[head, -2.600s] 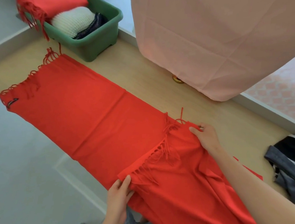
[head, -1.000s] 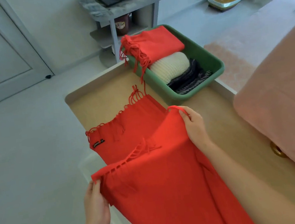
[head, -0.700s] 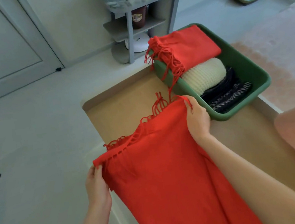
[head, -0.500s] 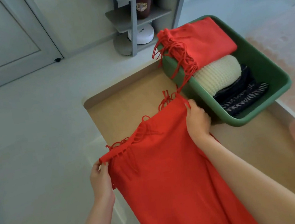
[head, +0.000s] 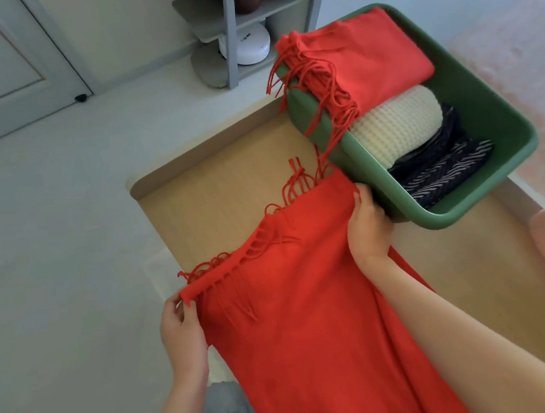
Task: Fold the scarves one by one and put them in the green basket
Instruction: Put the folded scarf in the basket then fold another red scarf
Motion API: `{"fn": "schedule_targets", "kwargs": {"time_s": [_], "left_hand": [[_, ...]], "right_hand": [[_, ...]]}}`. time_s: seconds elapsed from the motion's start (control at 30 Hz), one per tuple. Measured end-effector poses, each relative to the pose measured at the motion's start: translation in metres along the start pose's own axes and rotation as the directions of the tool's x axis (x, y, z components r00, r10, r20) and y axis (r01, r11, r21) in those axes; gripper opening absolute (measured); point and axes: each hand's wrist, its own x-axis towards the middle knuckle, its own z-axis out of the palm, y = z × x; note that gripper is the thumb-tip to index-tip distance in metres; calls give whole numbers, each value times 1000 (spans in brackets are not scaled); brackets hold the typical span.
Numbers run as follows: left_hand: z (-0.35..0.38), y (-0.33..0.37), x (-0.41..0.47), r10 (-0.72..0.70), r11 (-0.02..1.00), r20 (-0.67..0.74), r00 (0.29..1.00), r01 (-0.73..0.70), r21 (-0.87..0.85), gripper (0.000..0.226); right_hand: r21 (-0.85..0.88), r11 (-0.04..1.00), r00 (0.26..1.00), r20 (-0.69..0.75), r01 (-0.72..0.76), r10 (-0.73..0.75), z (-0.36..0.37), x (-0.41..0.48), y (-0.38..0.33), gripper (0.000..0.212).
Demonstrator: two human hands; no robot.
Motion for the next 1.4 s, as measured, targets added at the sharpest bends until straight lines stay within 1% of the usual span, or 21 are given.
{"fn": "schedule_targets", "kwargs": {"time_s": [0.07,0.1,0.2,0.27,0.33,0.4,0.47,0.53,0.6,0.7,0.77,0.83,0.93,1.0,1.07,1.13,1.2,1.27,1.3,1.33,1.4], "left_hand": [[1,3,0,48,997,-8,999,-48,62,13],[1,7,0,94,992,-15,995,-93,89,16],[2,17,-4,268,940,-14,963,-259,222,34],[5,24,-12,424,858,21,905,-409,311,46],[14,29,-27,570,748,156,807,-588,307,50],[31,30,-42,635,641,356,686,-725,253,48],[53,24,-52,635,511,548,545,-828,231,46],[77,13,-55,586,349,700,408,-907,236,46],[98,2,-48,499,200,795,344,-939,281,49],[112,-12,-31,416,23,845,335,-933,359,57],[112,-18,-26,404,-39,854,327,-927,373,59],[112,-20,-25,405,-58,854,327,-923,381,59],[116,-16,-31,431,-46,834,345,-915,401,59],[123,-10,-38,459,-20,815,355,-912,409,58],[134,-3,-45,459,-28,833,309,-932,362,57],[148,-2,-48,433,-68,865,253,-948,311,56],[159,-4,-47,408,-85,872,269,-940,329,57],[162,-8,-43,405,-94,865,296,-928,362,59],[162,-10,-42,411,-102,863,293,-926,363,60],[162,-11,-41,417,-108,863,287,-927,360,61],[163,-11,-42,429,-109,857,284,-926,362,62]], "right_hand": [[-132,990,996,84,41,-30,6,0,3,30],[-157,985,994,101,68,-53,8,-1,3,31],[-158,979,989,95,126,-112,8,-7,0,39],[-133,976,985,67,170,-162,1,-16,2,44],[-120,968,975,61,221,-215,-11,-35,8,48],[-76,965,965,103,249,-241,-22,-64,17,50],[-60,964,955,169,258,-245,-30,-98,30,52],[-101,967,952,226,233,-205,-34,-128,48,55],[-159,972,952,278,174,-125,-37,-148,67,60],[-208,975,949,314,79,-11,-45,-163,95,65],[-237,971,948,314,25,52,-56,-165,112,66],[-226,974,952,298,-7,76,-69,-164,125,68],[-38,992,945,302,-120,126,-92,-159,140,68],[19,988,951,274,-151,140,-101,-155,146,58],[1,987,956,247,-162,157,-100,-151,150,40],[5,982,963,195,-190,185,-95,-146,150,21],[54,957,953,122,-286,278,-94,-139,148,12],[115,902,908,97,-416,407,-97,-131,149,11],[111,879,885,108,-463,452,-98,-128,152,12],[59,880,880,106,-471,464,-98,-128,156,13],[-92,904,901,85,-418,425,-97,-131,162,20]]}}
